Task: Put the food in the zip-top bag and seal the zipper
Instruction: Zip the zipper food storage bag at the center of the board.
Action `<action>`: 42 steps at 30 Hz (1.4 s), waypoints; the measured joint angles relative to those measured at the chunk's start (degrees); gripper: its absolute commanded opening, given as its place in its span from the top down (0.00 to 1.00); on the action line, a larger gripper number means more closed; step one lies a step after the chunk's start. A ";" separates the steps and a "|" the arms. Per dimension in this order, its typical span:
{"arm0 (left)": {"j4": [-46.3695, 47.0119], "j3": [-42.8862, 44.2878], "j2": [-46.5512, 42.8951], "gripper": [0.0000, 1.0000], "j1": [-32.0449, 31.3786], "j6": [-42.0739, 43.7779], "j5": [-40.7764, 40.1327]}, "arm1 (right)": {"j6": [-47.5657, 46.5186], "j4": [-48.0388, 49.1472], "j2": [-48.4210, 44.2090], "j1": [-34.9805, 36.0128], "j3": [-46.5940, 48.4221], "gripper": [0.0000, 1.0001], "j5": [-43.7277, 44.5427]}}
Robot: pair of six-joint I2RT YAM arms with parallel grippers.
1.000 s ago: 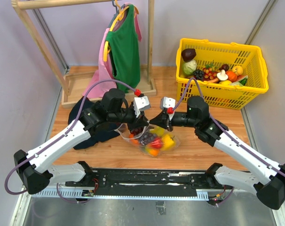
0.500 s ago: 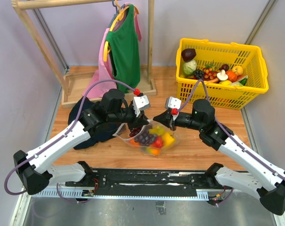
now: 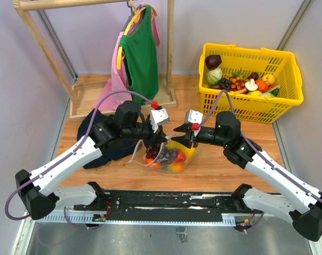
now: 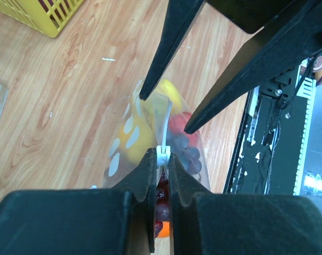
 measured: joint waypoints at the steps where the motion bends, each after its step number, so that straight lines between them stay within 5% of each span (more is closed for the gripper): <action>1: -0.02 0.00 0.02 1.00 0.00 0.00 0.17 | -0.09 0.00 0.52 0.00 0.07 0.58 -0.20; 6: -0.07 0.00 0.02 0.99 0.00 0.00 1.01 | -0.66 0.44 3.54 0.00 0.39 0.67 -1.42; 11: -0.22 0.00 0.02 0.99 0.09 0.33 0.48 | -1.27 0.33 5.53 0.00 1.09 0.99 -2.29; 42: -0.63 -3.06 -1.25 0.99 0.00 -4.11 -7.08 | 3.63 -2.23 -3.10 -1.73 -1.18 0.99 14.56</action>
